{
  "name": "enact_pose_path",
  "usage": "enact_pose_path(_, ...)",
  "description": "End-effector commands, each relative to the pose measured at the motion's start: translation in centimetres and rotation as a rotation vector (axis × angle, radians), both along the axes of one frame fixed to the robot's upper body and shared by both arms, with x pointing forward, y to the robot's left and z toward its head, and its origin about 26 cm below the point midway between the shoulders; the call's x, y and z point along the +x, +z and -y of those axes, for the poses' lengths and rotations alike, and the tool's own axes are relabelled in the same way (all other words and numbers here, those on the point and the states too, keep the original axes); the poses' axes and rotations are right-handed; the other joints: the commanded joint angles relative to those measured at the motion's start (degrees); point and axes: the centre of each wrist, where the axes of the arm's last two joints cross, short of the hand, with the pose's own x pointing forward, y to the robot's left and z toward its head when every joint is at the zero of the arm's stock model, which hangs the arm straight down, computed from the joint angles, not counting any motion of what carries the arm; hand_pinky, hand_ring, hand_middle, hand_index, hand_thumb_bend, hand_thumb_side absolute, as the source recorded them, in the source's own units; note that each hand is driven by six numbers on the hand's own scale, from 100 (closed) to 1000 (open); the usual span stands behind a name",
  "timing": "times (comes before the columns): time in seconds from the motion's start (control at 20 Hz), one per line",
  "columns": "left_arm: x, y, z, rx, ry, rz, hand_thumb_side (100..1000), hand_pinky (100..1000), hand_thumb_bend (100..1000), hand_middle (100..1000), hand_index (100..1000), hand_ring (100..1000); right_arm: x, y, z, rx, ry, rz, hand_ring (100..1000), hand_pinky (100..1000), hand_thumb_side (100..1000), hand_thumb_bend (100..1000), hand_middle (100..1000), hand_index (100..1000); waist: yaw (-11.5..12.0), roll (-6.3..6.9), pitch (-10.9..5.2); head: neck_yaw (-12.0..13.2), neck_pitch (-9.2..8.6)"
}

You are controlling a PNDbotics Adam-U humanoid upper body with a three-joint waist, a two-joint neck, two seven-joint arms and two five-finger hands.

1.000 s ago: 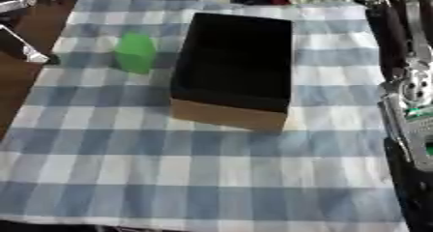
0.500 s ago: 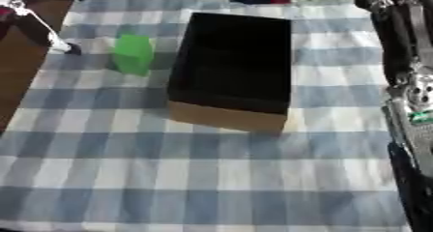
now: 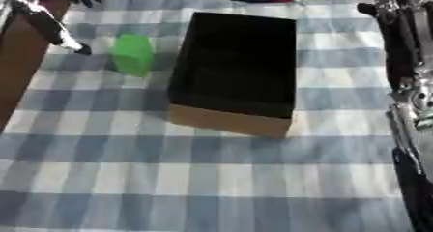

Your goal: Pick up objects on the table and place them in the box.

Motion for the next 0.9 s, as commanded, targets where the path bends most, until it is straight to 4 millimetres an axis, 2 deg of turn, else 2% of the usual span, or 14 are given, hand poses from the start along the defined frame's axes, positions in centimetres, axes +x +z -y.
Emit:
enact_pose_path(0.05, -0.3, 2.0, 0.1, 0.082, -0.077, -0.033, 100, 990, 601, 906, 1000, 891, 0.0, 0.8, 0.1, -0.004, 0.001, 0.023, 882, 838, 848, 100, 719, 928, 0.0, 0.13, -1.06, 0.4, -0.89)
enact_pose_path(0.25, 0.0, 1.9, 0.6, 0.094, -0.089, -0.053, 100, 1000, 609, 939, 1000, 899, -0.1, 0.7, 0.0, -0.001, 0.005, 0.019, 882, 838, 858, 100, 719, 929, -0.1, 0.20, -1.02, 0.9, -0.93)
enact_pose_path(0.9, 1.0, 0.5, 1.9, 0.129, -0.122, -0.087, 100, 1000, 609, 948, 1000, 897, -0.1, 0.8, 0.1, 0.012, 0.011, 0.021, 880, 838, 877, 100, 715, 930, -1.0, 0.55, -0.15, 2.1, -2.01)
